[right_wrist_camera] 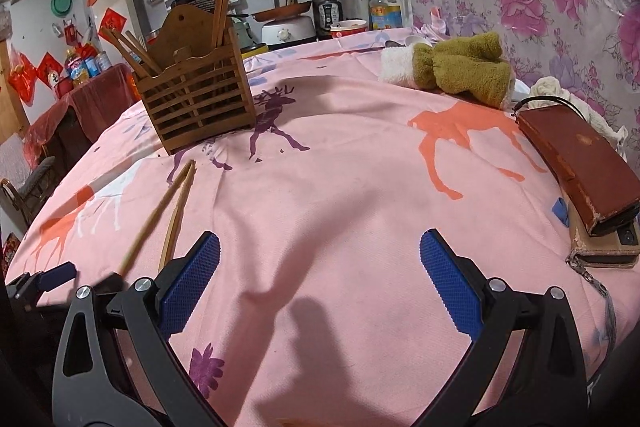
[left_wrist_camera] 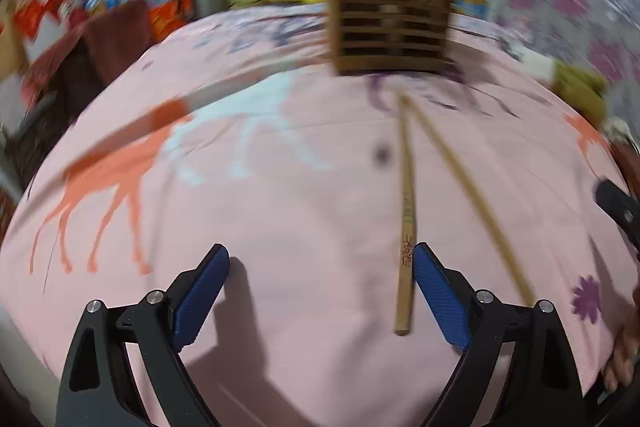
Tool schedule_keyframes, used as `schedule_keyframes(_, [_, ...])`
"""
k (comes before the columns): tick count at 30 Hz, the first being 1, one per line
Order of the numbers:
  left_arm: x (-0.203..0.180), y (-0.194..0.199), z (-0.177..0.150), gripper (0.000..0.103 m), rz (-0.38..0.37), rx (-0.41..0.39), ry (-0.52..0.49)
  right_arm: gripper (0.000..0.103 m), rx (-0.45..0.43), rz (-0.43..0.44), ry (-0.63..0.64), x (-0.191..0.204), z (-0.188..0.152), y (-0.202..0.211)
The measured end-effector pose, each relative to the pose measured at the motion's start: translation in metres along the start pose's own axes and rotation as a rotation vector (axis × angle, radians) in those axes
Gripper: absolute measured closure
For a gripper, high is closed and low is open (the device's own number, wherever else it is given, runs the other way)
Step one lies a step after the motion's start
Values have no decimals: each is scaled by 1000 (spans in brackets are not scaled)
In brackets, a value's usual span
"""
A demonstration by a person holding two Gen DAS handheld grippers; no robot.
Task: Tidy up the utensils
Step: 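Grasp a chopstick with the left gripper while the right grasps the other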
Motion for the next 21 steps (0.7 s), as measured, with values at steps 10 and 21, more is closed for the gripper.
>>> schedule_keyframes(10, [-5,8,-3,38,-44,-49,-40,6,8,4,0,0,0,-2])
schedule_keyframes(21, [23,9,-5,94,-43,-59,59,6,19,13,-4,0,-1,-4])
Point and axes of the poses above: each gripper's, at about its wrist camera, not at the fingertips, and y roughly against the way its jaws point, x to its left, z to its top, the point moved 5 cm from there along -y, roughly the way its jaws point, and after that the axes turned 5 degrees about -y, right-handed, at the moved point
